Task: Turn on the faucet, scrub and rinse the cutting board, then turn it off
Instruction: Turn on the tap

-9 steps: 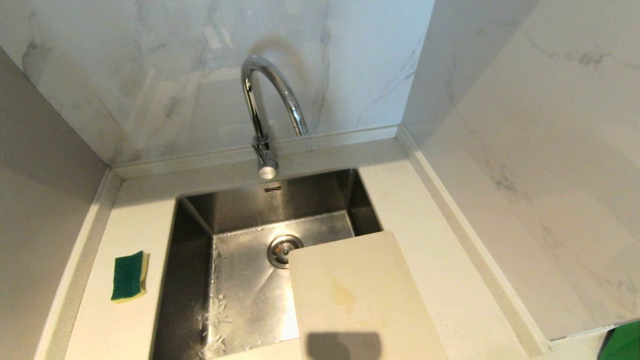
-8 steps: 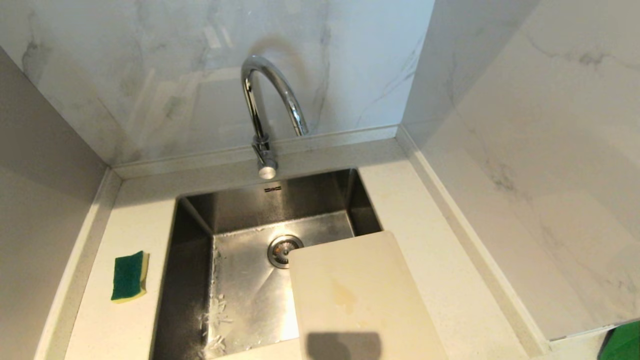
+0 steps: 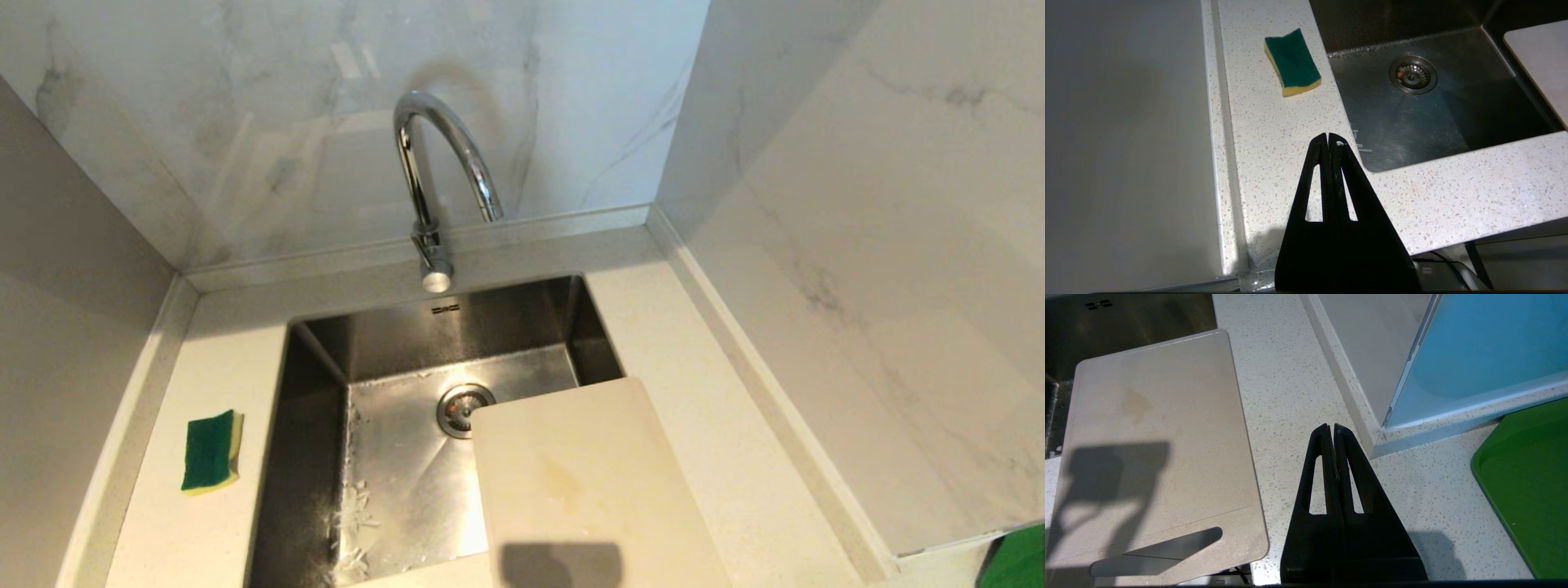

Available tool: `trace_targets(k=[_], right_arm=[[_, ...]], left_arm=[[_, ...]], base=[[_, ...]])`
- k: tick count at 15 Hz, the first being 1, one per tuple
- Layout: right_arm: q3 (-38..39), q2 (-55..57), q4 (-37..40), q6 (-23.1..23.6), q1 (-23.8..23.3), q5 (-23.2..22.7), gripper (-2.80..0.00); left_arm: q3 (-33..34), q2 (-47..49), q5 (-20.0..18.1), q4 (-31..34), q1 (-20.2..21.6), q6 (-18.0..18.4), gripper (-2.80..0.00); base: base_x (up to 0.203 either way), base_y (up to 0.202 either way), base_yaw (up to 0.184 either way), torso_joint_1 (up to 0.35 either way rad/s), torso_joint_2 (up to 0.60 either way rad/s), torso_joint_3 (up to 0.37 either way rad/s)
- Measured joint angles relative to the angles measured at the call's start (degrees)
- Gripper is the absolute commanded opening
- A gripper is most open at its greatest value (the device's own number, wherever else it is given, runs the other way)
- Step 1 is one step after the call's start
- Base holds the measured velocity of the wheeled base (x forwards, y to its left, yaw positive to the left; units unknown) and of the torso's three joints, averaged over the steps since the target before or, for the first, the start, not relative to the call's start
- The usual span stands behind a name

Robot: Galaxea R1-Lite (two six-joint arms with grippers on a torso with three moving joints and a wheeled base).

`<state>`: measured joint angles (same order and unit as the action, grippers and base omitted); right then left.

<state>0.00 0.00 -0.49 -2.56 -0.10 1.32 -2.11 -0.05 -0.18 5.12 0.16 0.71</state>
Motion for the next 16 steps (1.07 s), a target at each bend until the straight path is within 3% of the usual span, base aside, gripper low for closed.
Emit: trace_targets(k=[16], right_arm=[[0.0,0.0,0.0,0.0,0.0,0.0,-2.8]], left_arm=[[0.0,0.0,-0.1,0.0,0.0,0.1,-2.8]], base=[[0.0,0.0,0.0,0.0,0.0,0.0]])
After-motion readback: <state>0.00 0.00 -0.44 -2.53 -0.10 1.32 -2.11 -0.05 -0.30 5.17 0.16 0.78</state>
